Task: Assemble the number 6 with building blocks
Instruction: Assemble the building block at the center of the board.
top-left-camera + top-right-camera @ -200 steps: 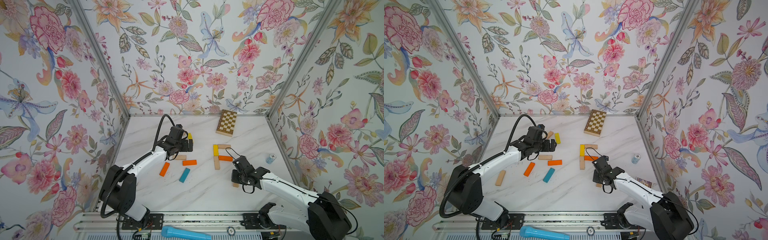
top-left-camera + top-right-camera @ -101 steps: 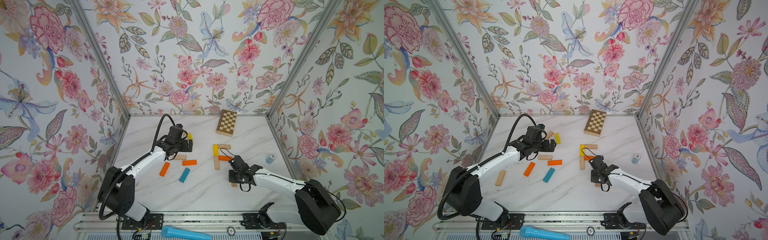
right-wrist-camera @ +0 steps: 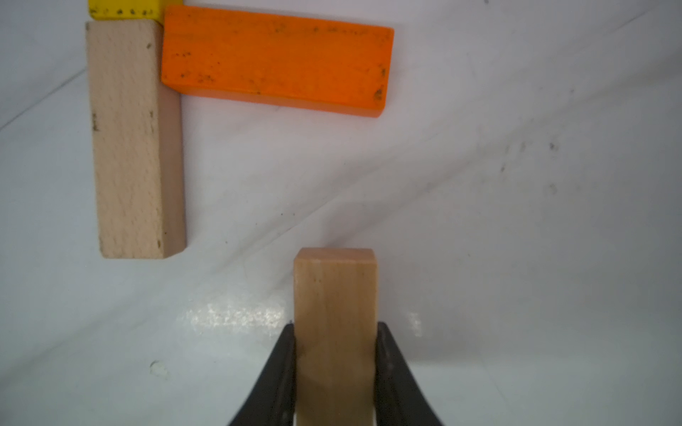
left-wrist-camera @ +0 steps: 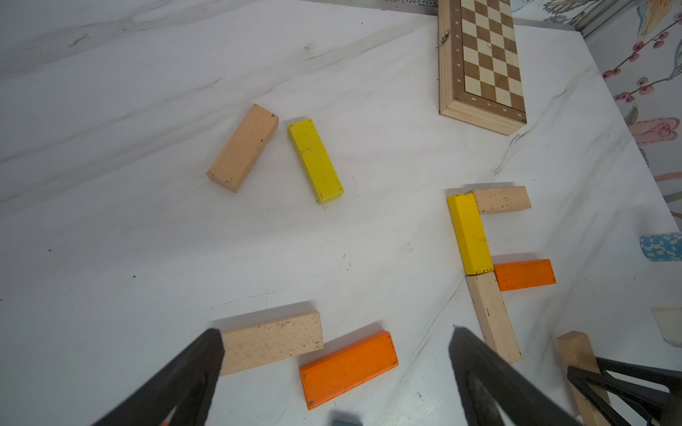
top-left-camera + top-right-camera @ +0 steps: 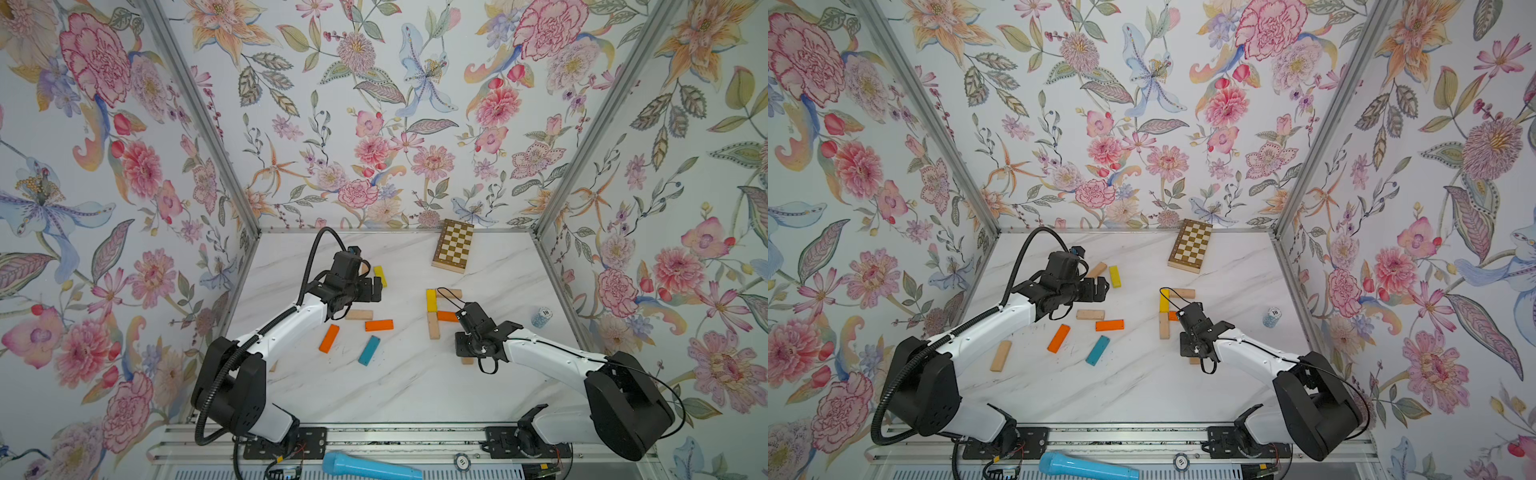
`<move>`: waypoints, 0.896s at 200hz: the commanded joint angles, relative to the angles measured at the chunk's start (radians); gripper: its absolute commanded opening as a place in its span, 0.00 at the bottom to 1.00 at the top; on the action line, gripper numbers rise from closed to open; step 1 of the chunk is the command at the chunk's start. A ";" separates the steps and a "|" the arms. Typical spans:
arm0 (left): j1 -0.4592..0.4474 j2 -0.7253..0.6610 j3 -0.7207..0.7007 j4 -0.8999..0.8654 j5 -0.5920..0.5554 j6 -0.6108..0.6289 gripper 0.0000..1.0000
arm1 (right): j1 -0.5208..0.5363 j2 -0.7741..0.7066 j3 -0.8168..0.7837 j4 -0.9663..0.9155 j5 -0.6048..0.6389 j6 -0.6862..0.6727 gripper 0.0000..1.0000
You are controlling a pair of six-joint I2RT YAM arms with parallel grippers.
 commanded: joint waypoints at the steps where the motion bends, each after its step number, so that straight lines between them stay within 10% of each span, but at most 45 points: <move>1: 0.009 -0.028 -0.025 0.014 0.014 0.019 0.99 | -0.024 0.027 0.029 -0.019 -0.027 -0.038 0.29; 179: 0.009 -0.023 -0.047 0.047 0.045 0.010 0.99 | -0.102 0.167 0.125 -0.049 -0.099 -0.104 0.30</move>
